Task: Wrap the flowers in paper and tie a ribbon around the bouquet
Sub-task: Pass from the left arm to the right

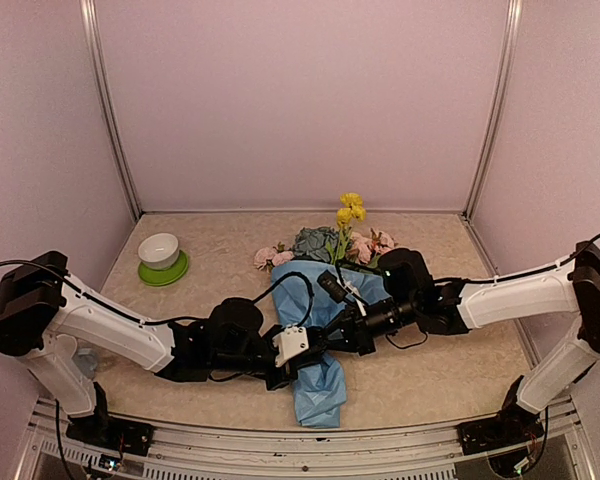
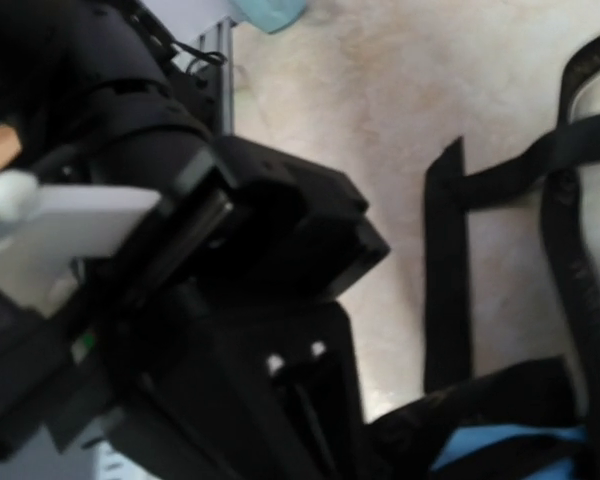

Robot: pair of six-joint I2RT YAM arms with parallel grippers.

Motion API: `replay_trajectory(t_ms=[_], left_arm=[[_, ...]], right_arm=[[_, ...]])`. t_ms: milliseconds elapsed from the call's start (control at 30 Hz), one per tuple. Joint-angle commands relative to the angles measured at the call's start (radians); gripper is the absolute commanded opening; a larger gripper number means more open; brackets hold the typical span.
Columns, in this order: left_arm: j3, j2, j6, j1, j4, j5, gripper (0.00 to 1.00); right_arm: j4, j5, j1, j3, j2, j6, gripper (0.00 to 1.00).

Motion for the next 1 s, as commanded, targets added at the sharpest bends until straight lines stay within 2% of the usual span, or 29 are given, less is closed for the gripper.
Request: replay_trajectory(t_ms=[0,67,100,200,233,267,467,567,600,633,700,733,800,867,967], left_arm=[[-0.005,-0.030,-0.018,0.009,0.026,0.008,0.00],[-0.002,-0.028,-0.027,0.011,0.025,-0.003,0.01],[0.000,-0.029,-0.034,0.012,0.024,-0.018,0.07],[0.005,-0.052,-0.094,0.013,0.020,-0.104,0.39],[-0.003,-0.073,-0.099,0.012,0.027,-0.118,0.88],[-0.019,-0.096,-0.094,0.011,0.040,-0.125,0.97],[-0.114,-0.294,-0.109,-0.005,0.039,-0.334,0.99],[-0.132,-0.397,-0.295,0.024,0.006,-0.567,0.99],[-0.129,-0.425,-0.373,0.059,-0.028,-0.593,0.99],[-0.119,-0.448,-0.454,0.115,-0.080,-0.553,0.99],[-0.093,-0.454,-0.564,0.259,-0.184,-0.358,0.99],[-0.082,-0.439,-0.617,0.319,-0.230,-0.278,0.94],[-0.038,-0.385,-0.670,0.407,-0.343,-0.224,0.80],[0.014,-0.301,-0.677,0.451,-0.476,-0.198,0.70],[0.054,-0.209,-0.677,0.455,-0.527,-0.148,0.73]], right_arm=[[0.009,-0.050,-0.001,0.016,0.016,0.018,0.00],[0.013,-0.037,-0.002,0.011,0.009,0.024,0.00],[0.014,-0.024,-0.002,0.008,0.002,0.027,0.00],[-0.001,0.028,-0.006,0.018,-0.014,0.029,0.00],[-0.011,0.039,-0.007,0.023,-0.015,0.030,0.00],[-0.020,0.045,-0.009,0.029,-0.015,0.031,0.00],[-0.068,0.081,-0.015,0.055,-0.007,0.027,0.00],[-0.066,0.085,-0.017,0.056,0.001,0.032,0.00],[-0.065,0.086,-0.017,0.059,0.003,0.033,0.00],[-0.061,0.084,-0.016,0.060,0.006,0.036,0.00],[-0.051,0.083,-0.017,0.059,0.010,0.039,0.00],[-0.047,0.084,-0.016,0.060,0.011,0.039,0.00],[-0.046,0.086,-0.016,0.062,0.013,0.038,0.00],[-0.046,0.087,-0.016,0.062,0.019,0.038,0.00],[-0.052,0.091,-0.017,0.066,0.031,0.034,0.00]])
